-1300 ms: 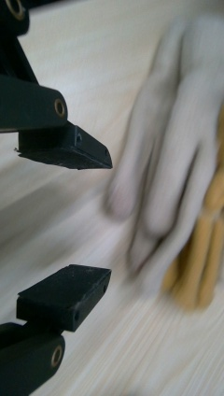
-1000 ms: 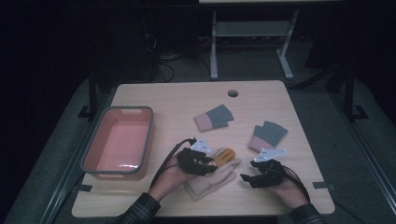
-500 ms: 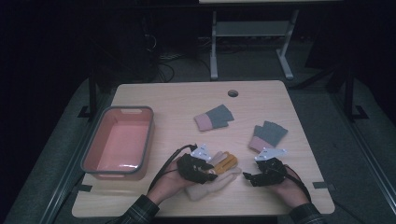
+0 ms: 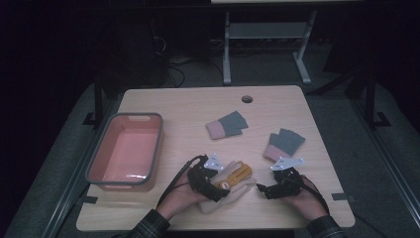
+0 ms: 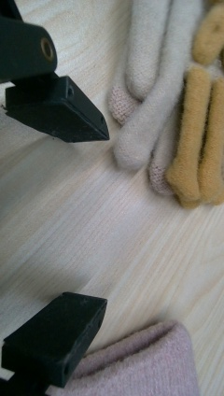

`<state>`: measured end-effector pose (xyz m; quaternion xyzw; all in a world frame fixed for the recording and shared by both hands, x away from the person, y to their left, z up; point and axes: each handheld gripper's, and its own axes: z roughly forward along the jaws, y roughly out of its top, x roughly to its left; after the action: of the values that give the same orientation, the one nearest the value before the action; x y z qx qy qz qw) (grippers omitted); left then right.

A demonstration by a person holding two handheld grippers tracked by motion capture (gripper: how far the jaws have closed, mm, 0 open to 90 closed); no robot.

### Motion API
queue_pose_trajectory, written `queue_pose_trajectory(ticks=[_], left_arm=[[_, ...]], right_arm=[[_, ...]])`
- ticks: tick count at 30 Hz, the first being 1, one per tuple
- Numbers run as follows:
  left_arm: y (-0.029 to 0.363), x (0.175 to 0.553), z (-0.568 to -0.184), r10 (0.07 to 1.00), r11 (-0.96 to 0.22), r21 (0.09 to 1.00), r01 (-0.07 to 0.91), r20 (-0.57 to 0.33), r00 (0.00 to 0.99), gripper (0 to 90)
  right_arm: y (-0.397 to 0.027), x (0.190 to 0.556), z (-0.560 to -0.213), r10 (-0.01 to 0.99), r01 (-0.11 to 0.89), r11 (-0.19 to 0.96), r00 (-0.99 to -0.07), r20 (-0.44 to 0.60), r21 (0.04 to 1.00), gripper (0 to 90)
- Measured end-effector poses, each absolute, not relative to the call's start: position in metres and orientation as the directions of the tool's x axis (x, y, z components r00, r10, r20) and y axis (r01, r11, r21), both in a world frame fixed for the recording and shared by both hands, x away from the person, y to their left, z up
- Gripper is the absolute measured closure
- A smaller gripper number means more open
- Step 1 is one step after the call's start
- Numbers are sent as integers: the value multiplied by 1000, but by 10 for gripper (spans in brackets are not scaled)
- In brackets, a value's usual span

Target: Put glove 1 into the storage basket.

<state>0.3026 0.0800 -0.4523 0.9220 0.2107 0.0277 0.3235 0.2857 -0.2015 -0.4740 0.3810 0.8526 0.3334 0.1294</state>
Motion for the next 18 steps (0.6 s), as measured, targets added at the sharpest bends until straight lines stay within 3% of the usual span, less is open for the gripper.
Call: queue_pose_trajectory(ticks=[5, 8, 10, 11, 12, 16, 18], left_arm=[[78, 303, -462, 383, -724, 593, 353, -80, 920, 122], [78, 301, -460, 350, -730, 599, 329, -86, 933, 290], [79, 300, -458, 346, -737, 593, 324, -80, 935, 311], [79, 300, -458, 347, -737, 592, 326, -83, 934, 386], [79, 301, -458, 351, -734, 594, 330, -84, 933, 386], [82, 304, -457, 360, -721, 599, 349, -107, 927, 550], [82, 304, -456, 358, -721, 598, 349, -110, 927, 588]], right_arm=[[-202, 286, -475, 736, 559, 483, -676, 34, 674, 159], [-202, 285, -475, 739, 561, 477, -673, 38, 677, 159], [-202, 285, -475, 739, 561, 476, -673, 38, 677, 159], [-202, 285, -475, 739, 560, 474, -673, 39, 679, 159], [-202, 285, -475, 739, 560, 474, -673, 39, 679, 159], [-202, 285, -477, 736, 550, 472, -676, 35, 689, 154], [-201, 284, -478, 740, 551, 461, -671, 42, 695, 137]])
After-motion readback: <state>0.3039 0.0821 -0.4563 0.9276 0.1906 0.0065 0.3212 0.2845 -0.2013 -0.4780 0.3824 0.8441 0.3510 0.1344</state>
